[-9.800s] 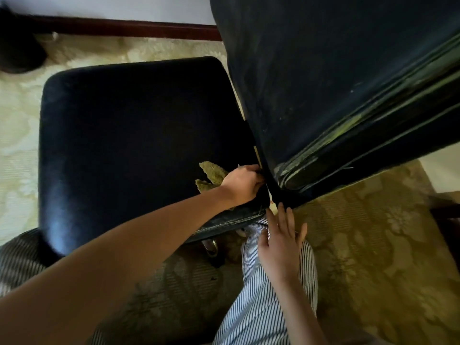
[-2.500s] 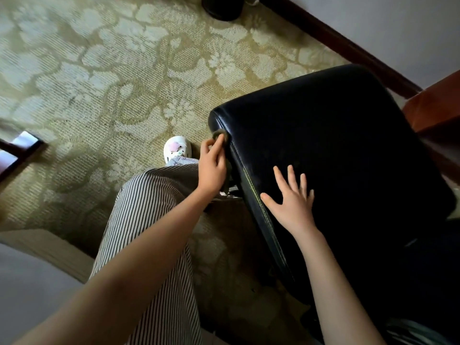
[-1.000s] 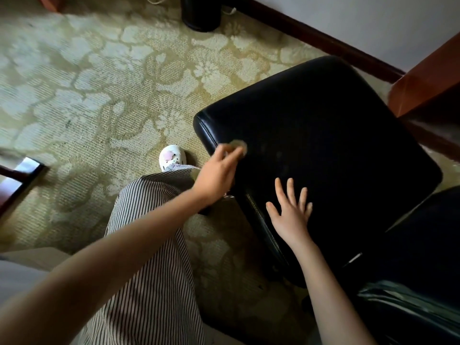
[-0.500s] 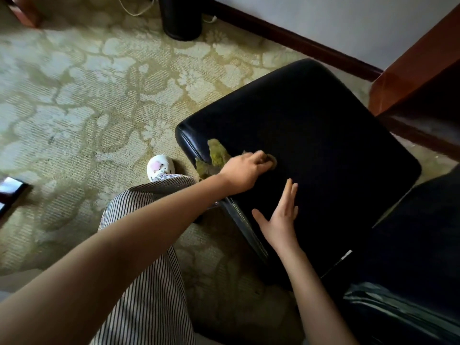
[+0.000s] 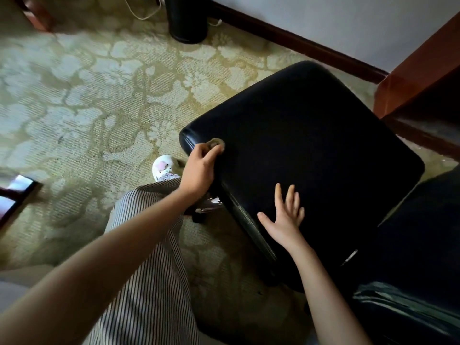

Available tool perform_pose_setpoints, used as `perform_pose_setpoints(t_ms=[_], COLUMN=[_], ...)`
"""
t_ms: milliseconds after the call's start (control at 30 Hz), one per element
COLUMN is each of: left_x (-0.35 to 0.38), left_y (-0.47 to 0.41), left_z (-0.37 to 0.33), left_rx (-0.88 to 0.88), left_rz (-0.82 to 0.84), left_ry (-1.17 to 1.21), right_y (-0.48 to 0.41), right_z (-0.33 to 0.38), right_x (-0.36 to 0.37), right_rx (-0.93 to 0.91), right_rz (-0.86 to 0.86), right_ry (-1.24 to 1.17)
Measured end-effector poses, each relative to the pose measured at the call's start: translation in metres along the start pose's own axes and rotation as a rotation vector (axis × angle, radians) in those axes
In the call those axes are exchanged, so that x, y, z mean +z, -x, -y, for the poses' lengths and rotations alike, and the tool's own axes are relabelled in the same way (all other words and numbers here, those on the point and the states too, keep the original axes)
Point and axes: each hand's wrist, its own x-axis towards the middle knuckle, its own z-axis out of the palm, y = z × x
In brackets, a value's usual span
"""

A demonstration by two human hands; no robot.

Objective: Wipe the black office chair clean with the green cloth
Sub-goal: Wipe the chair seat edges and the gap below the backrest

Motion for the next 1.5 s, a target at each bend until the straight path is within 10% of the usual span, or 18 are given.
perform_pose_setpoints(t_ms=[133,300,933,1167,1500], left_x=[0.022,0.044,0.050,0.027,0.036], left_y=[0.034,0.057,0.128,0.073,0.090], left_z=[-0.012,-0.034,-0.074,-0.036,-0.035], left_rx=[-0.506,-0.672,-0.494,-0.392,-0.104], left_rz=[-0.151,-0.249,0.043,-0.241,-0.015], left_ry=[0.452,0.604,0.686,0.428,0.303], right_y=[-0.002,-0.003,-0.019,0.005,0.035], right_z=[0.003,0.006,0.045,0.034,0.014], right_x=[-0.001,0.001,0.013,0.012,0.029], right_rx=[0.024,0.050,0.229,0.137,0.197], right_rz=[0.023,0.056,-0.094,-0.214,-0.166], right_ry=[0.046,0.059,0.083,0.052,0.107])
